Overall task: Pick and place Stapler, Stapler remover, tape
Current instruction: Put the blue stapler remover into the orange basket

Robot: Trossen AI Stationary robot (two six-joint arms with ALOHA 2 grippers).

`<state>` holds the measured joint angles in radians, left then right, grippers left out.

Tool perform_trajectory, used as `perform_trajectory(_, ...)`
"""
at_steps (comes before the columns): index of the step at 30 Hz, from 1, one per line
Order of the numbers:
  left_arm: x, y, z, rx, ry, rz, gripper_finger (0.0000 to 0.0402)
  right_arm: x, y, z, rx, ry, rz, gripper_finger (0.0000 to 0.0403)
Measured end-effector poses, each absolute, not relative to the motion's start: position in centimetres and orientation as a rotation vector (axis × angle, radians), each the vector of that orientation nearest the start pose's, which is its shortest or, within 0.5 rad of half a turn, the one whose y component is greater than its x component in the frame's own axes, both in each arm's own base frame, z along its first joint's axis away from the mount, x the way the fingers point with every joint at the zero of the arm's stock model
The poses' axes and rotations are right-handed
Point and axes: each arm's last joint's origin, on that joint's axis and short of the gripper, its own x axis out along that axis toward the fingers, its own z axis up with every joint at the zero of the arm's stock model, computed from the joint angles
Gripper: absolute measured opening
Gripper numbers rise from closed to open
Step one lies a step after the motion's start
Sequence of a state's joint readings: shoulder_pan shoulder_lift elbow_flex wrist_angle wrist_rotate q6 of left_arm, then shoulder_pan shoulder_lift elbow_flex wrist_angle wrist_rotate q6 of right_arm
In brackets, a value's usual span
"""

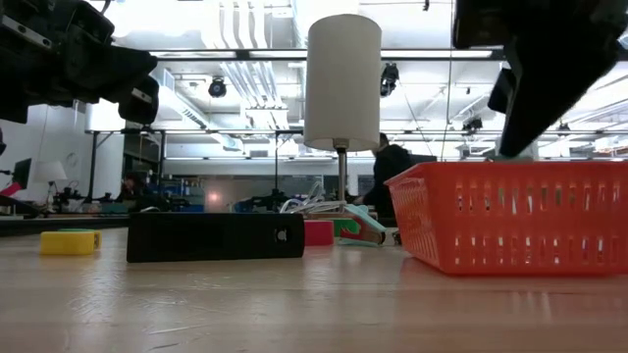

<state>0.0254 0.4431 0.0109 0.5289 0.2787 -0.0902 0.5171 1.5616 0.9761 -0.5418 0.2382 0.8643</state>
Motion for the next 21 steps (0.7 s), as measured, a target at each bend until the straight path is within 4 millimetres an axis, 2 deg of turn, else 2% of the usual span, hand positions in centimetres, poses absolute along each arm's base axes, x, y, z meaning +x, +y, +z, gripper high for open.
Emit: perform_trajectory(21,12.44,-0.48,17.79,-0.075,-0.085,-0.257,0.0039,25.84,14.08,18.65,0.432,1.053,-0.212,0.0009)
